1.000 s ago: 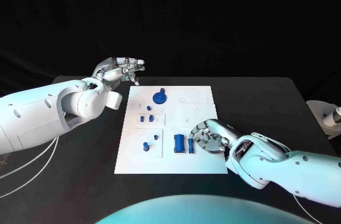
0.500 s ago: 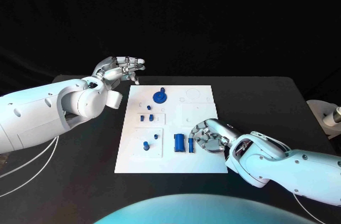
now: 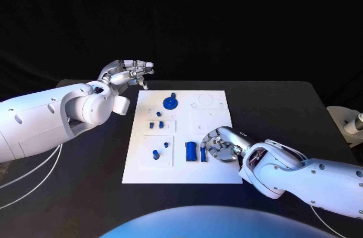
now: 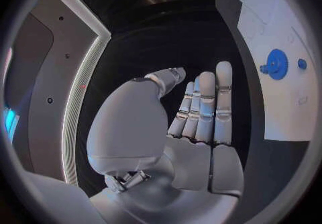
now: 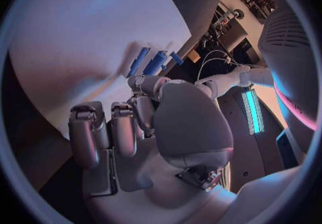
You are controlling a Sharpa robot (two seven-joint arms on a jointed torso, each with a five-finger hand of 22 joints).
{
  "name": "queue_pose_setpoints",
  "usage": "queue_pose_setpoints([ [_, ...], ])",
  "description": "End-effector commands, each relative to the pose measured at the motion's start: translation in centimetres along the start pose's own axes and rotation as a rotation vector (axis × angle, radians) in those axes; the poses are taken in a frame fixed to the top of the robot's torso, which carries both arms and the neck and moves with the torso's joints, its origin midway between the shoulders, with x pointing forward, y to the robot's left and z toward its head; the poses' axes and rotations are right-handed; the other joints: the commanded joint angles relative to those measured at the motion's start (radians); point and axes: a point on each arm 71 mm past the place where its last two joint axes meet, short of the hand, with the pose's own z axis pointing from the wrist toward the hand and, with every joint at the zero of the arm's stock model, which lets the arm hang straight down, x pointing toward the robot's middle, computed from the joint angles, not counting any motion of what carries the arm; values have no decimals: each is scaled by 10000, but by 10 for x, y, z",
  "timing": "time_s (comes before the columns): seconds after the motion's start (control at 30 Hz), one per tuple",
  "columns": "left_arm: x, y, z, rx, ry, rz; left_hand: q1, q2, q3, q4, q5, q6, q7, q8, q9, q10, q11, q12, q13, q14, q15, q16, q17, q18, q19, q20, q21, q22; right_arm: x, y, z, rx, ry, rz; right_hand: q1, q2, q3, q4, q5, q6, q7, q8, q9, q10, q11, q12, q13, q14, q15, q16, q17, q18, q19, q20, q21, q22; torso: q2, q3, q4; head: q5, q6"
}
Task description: Assemble the parts on the task board
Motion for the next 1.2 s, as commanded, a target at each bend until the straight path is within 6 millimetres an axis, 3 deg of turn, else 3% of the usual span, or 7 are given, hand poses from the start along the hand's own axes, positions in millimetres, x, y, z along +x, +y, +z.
queue_pose_setpoints([
  [0.03,2,-1,1,56,133,-88,-91,15,8,69,46,-64,193,46,-13,-90,1,29,-11,-26,12,66,-10,69,24,52,-26,-11,2,0,0,-10,133,-184,-165,-32,21,-38,-118,-8,40,-29,-24,11,70,11,669,902,83,32,1996,-70,1048,58,45,2632,2,3,1,8,-14],
  [0.63,2,-1,1,84,122,-82,-85,22,22,82,40,-85,195,63,-15,-115,4,55,-16,-32,14,77,-21,70,27,54,-32,-16,-15,8,-6,-1408,-1816,898,-290,-158,-91,-156,-269,-83,59,-85,-56,1,83,16,666,898,96,25,1980,-70,1048,71,45,2632,-17,4,1,13,65],
  [0.77,1,-1,2,133,94,-74,-90,14,19,86,36,-90,197,66,-15,-121,5,60,-17,-36,15,78,-24,70,26,54,-34,-18,-27,7,-9,-1565,-2607,1466,-398,-215,-185,-161,-226,-161,97,-144,-87,-30,116,-30,634,884,119,-2,1919,-70,1048,85,45,2632,-55,1,-17,-12,160],
  [0.87,2,-1,3,200,-7,-106,-101,2,13,96,31,-97,199,74,-16,-128,8,74,-18,-49,20,77,-31,69,20,56,-41,-21,-42,3,-7,-1438,-3101,2017,-732,-331,-648,-18,-552,-224,109,-199,-117,-135,141,-223,508,859,152,-50,1810,-52,1021,119,-35,2609,-80,-12,-22,-82,352],
  [1.03,1,4,4,280,-223,-226,-118,-95,-14,179,5,-181,209,229,-15,-277,36,257,-54,-732,75,-355,-327,61,-428,107,-436,-207,-69,-16,9,-962,-3509,3061,-1045,-564,-1291,159,-522,-333,131,-270,-173,-1113,172,-1950,-572,564,173,-566,802,322,399,170,-1792,2075,-275,-74,-62,-152,571],
  [1.07,1,5,4,297,-276,-258,-120,-99,-33,198,0,-198,208,261,-15,-297,41,294,-62,-830,83,-437,-393,59,-505,121,-522,-251,-75,-22,14,-847,-3589,3322,-1005,-541,-1432,190,-581,-438,186,-287,-190,-2095,213,-3557,-1595,249,215,-1058,-33,567,-80,189,-3035,1678,-308,-79,-66,-165,644],
  [1.2,-3,13,8,424,-678,-473,-117,-131,-64,247,-24,-196,213,379,-7,-431,68,322,-121,-1424,154,-1016,-722,46,-978,165,-962,-464,-95,-44,34,-604,-3858,4022,-896,-506,-1534,223,-700,-589,270,-244,-181,-3592,307,-5868,-3194,-617,319,-2222,-1769,1072,-1278,281,-5907,693,-552,-98,-104,-152,806],
])
